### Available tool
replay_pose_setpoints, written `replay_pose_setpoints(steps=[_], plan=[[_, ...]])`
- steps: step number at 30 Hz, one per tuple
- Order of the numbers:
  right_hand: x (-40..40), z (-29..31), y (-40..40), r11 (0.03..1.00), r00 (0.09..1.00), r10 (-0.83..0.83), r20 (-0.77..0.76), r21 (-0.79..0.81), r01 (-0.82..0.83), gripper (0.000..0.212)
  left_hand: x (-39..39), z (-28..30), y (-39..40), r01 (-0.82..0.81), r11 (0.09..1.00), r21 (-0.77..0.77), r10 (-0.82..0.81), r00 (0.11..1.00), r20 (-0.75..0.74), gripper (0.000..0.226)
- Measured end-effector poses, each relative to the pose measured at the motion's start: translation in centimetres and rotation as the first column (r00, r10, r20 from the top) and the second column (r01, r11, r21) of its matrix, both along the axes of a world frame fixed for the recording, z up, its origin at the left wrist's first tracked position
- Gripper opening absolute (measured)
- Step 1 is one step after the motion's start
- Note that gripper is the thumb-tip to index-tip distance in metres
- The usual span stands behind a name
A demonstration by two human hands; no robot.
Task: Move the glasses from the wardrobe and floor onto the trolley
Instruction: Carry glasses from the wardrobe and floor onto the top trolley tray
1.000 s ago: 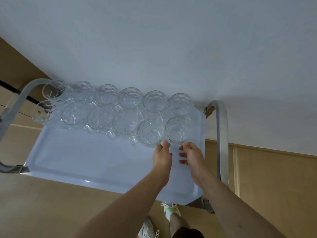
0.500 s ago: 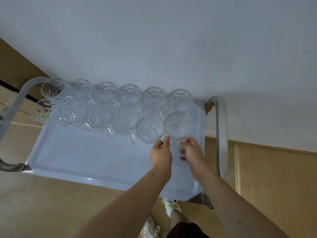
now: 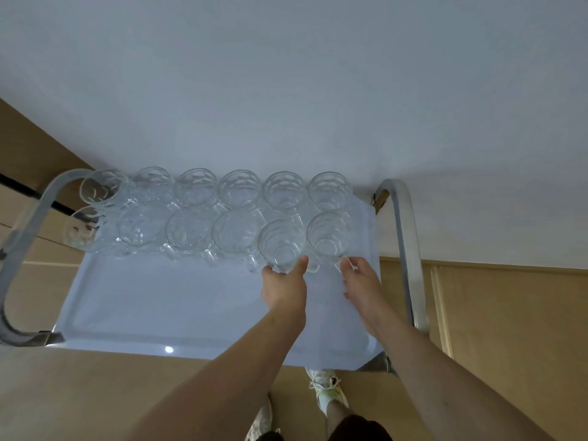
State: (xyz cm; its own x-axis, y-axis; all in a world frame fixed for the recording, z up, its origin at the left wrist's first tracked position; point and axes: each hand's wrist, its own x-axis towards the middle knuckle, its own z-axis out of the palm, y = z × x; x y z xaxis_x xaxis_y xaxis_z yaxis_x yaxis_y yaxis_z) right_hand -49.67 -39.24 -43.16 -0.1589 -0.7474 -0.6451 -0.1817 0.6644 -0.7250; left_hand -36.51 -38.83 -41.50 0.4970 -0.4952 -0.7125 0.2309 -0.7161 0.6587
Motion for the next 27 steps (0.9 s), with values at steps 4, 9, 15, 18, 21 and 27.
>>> replay_pose_setpoints(steps=[4, 9, 15, 18, 21, 27], plan=[[0.0, 0.4, 0.1, 1.0, 1.0, -0.01, -0.017, -0.004, 0.01, 0.031, 1.2, -0.7, -0.6, 0.06, 0.997, -0.04, -0.06, 0.998, -0.021, 0.087], [0.2, 0.7, 0.1, 1.0, 0.997, 0.019, -0.081, -0.009, -0.02, 0.034, 1.5, -0.5, -1.3, 0.102, 0.994, -0.047, -0.102, 0.995, 0.004, 0.077], [0.7, 0.6, -0.1, 1.0, 0.994, 0.001, -0.106, 0.0, -0.001, 0.025, 2.3, -0.6, -2.3, 0.178, 0.984, -0.015, -0.176, 0.981, 0.078, 0.07], [0.8, 0.5, 0.2, 1.0, 0.994, -0.01, -0.11, -0.005, 0.01, 0.019, 2.5, -0.6, -1.9, 0.216, 0.976, -0.02, -0.213, 0.972, 0.101, 0.074], [0.8, 0.7, 0.3, 1.0, 0.996, -0.017, -0.088, 0.012, 0.018, 0.017, 2.9, 0.0, -1.6, 0.282, 0.959, -0.008, -0.281, 0.956, 0.089, 0.075], [0.9, 1.7, 1.2, 0.998, 0.998, -0.064, -0.01, 0.016, 0.064, 0.027, 5.7, 2.0, -0.6, 0.441, 0.897, 0.046, -0.442, 0.884, 0.149, 0.071]])
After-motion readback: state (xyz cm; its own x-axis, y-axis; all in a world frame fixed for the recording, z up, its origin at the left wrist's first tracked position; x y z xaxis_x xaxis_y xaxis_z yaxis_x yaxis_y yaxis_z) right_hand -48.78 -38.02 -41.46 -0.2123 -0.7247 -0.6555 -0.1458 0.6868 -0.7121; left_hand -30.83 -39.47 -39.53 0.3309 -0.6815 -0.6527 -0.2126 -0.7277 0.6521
